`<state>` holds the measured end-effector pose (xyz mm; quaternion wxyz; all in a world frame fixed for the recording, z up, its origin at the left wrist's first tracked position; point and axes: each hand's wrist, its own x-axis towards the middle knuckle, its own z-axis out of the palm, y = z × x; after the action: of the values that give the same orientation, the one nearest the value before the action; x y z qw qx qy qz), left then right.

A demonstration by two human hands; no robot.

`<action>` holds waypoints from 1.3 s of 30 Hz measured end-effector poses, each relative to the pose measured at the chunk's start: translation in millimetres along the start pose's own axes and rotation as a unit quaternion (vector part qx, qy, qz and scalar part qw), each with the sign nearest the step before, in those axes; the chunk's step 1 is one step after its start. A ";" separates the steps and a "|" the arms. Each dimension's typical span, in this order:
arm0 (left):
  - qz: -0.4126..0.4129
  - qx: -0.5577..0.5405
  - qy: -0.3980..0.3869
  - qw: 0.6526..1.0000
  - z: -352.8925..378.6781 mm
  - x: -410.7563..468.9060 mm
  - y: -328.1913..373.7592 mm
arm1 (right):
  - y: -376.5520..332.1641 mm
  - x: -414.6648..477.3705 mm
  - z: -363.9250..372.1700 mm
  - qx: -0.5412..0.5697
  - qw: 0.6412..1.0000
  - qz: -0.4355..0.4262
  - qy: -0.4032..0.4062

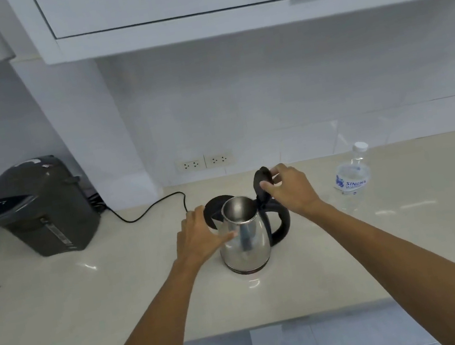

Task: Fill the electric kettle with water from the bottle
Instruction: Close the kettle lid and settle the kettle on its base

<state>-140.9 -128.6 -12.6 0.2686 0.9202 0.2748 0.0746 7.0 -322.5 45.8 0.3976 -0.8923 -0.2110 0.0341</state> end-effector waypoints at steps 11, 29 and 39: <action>-0.004 -0.067 -0.081 0.994 9.7 30.1 -16.1 | -17.8 -4.2 77.4 -0.298 0.928 -0.179 -0.132; 0.016 -0.144 -0.140 0.980 14.7 42.9 -31.8 | -13.9 21.4 74.3 -0.187 0.971 0.024 -0.146; 0.008 -0.189 -0.146 0.971 21.5 45.0 -36.1 | 30.7 18.3 41.6 -0.011 0.983 0.069 -0.168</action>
<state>-113.9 -88.3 -50.5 0.4740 0.8561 0.2059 -0.0073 24.9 -304.4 -2.9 0.3433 -0.8906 -0.2134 0.2083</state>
